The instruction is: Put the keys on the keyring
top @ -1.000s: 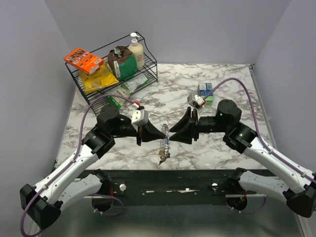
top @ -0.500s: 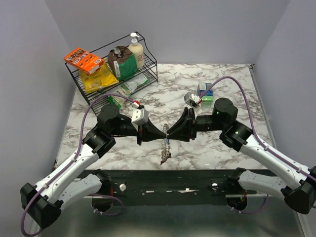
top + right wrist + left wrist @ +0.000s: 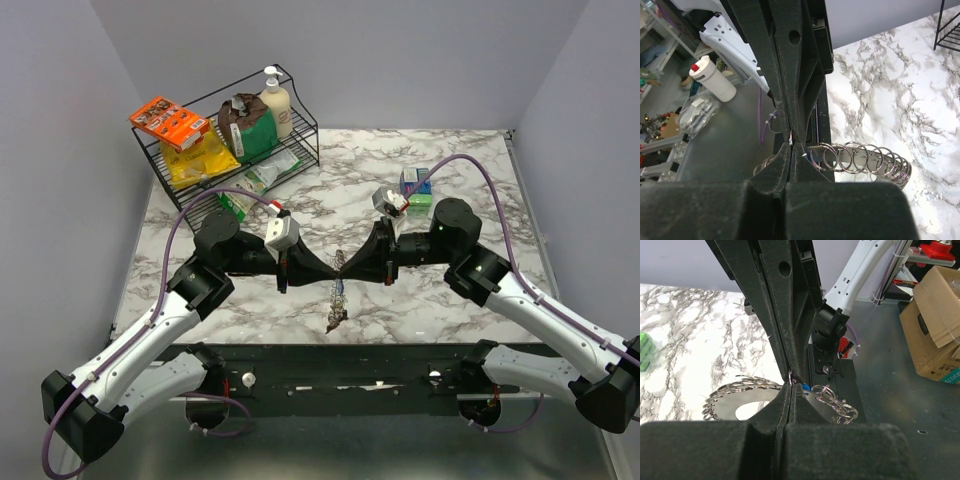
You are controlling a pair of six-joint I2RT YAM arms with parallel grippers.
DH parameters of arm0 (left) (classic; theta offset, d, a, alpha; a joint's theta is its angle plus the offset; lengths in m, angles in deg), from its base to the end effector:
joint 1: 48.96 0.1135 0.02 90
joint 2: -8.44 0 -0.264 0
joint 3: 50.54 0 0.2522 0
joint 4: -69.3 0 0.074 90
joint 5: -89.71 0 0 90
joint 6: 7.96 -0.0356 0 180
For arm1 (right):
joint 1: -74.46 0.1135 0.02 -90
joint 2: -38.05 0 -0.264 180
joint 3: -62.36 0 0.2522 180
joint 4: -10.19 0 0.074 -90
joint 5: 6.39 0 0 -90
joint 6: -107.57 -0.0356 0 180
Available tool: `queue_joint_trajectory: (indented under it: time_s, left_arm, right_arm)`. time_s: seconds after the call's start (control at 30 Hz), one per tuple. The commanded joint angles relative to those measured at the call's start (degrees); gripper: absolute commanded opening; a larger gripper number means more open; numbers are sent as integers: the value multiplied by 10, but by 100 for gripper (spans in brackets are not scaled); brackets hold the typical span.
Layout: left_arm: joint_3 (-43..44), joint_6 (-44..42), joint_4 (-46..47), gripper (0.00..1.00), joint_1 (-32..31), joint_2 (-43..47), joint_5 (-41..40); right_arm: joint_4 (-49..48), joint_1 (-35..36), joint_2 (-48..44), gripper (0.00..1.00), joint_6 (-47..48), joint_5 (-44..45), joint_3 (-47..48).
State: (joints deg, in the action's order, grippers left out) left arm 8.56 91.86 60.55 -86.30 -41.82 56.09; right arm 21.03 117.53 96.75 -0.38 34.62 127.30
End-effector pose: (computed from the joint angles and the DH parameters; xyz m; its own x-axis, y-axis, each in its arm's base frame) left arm 0.1364 -0.1413 0.3554 -0.1690 0.0101 -0.9856 0.9835 -0.0641 -0.1693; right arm 0.1501 0.1771 0.3587 -0.3632 -0.0627 -0.9296 -0.9310 -0.0157 0.3648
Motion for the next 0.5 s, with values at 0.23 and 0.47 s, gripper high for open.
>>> queue_joint_trajectory:
  time_s: [0.23, 0.47]
  left_arm:
    - [19, -10, 2, 0, -2, 18, -10]
    - [40, -40, -49, 14, -2, 27, -50]
  right_arm:
    - [6, 3, -16, 1, -2, 5, 7]
    - [60, 2, -15, 1, 28, 23, 30]
